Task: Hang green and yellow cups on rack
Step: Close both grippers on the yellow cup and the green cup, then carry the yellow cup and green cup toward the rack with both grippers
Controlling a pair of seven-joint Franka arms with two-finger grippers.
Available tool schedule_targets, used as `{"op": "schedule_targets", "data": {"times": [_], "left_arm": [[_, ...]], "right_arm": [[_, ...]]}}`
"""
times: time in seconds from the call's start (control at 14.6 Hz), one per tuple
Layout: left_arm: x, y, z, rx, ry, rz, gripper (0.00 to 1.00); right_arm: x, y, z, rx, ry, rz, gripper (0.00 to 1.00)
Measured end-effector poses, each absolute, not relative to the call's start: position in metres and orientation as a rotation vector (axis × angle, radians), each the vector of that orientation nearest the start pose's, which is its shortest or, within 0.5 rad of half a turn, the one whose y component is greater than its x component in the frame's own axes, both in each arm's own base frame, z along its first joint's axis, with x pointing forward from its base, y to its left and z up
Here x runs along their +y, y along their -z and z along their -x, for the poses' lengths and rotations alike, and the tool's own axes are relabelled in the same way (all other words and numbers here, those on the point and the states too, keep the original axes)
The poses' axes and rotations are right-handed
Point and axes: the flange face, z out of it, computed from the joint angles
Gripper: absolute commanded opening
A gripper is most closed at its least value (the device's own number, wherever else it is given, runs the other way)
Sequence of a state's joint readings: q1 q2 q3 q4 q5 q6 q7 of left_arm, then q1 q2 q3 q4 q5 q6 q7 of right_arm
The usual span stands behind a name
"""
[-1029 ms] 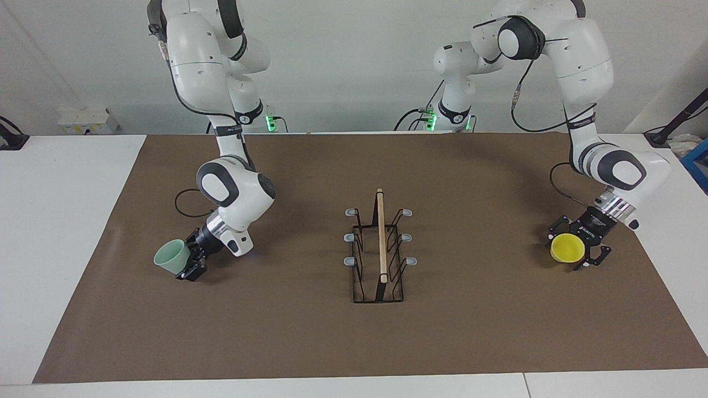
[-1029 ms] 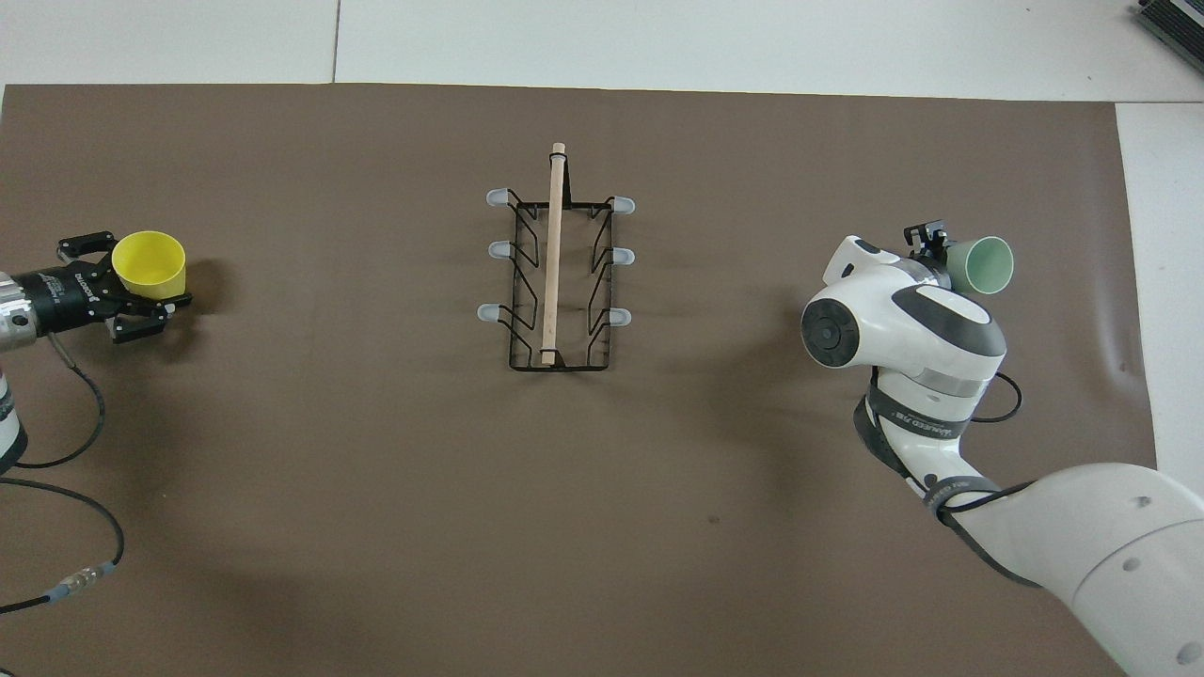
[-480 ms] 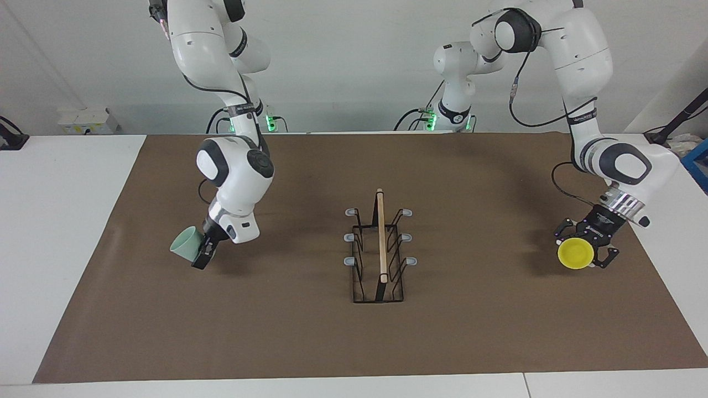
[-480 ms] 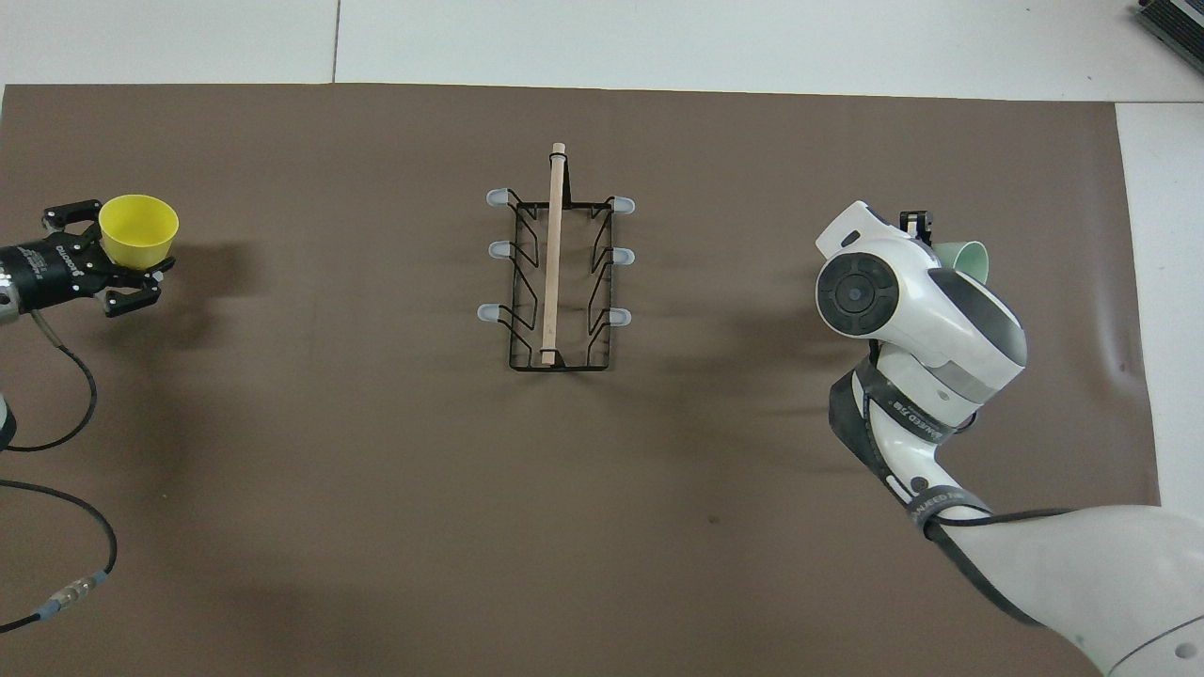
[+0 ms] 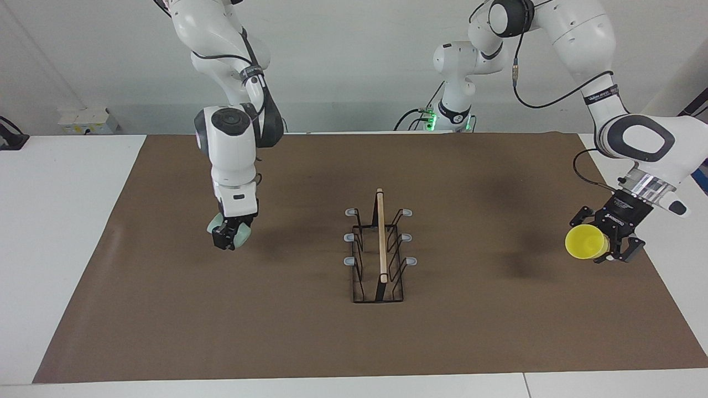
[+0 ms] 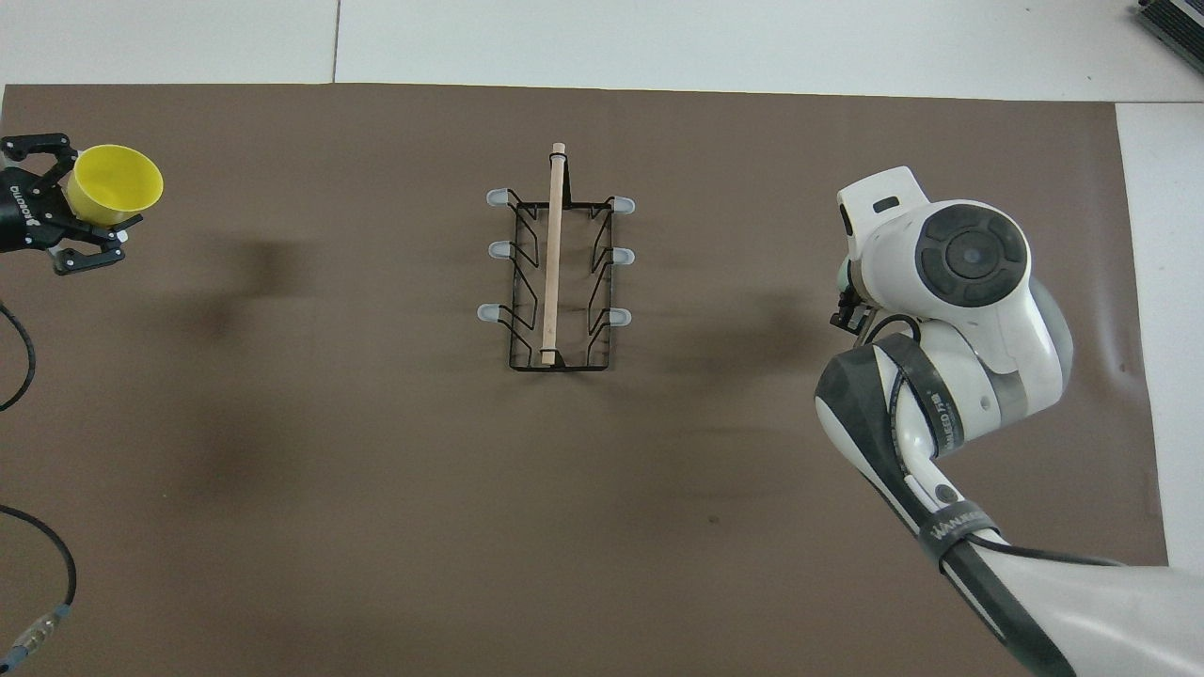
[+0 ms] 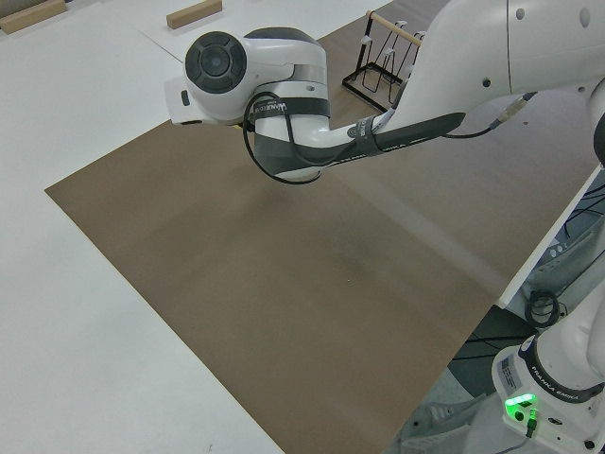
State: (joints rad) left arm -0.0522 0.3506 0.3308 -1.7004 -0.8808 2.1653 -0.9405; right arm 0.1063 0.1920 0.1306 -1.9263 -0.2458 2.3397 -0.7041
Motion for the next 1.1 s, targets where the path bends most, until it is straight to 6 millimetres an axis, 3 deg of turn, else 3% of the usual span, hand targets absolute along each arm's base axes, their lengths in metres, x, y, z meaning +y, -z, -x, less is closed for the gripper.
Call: {"op": "schedule_targets", "data": {"times": [0.14, 0.34, 0.62, 0.89, 1.1], "left_arm": [[0.102, -0.436, -0.659, 1.77, 0.055, -1.859, 0.0], [0.053, -0.453, -0.658, 1.668, -0.016, -2.113, 0.0], [-0.003, -0.471, -0.654, 1.651, -0.16, -2.375, 0.0], [-0.086, -0.473, -0.647, 1.669, -0.377, -2.556, 0.0], [-0.125, -0.474, -0.641, 1.692, -0.597, -2.607, 0.0]], "right_arm": [[0.16, -0.436, -0.602, -1.653, 0.458, 2.816, 0.0], [0.177, -0.457, -0.597, -1.476, 0.598, 2.734, 0.0], [0.193, -0.481, -0.585, -1.282, 0.806, 2.466, 0.0], [0.175, -0.479, -0.573, -1.161, 1.014, 2.206, 0.0], [0.165, -0.467, -0.559, -1.081, 1.111, 2.117, 0.0]]}}
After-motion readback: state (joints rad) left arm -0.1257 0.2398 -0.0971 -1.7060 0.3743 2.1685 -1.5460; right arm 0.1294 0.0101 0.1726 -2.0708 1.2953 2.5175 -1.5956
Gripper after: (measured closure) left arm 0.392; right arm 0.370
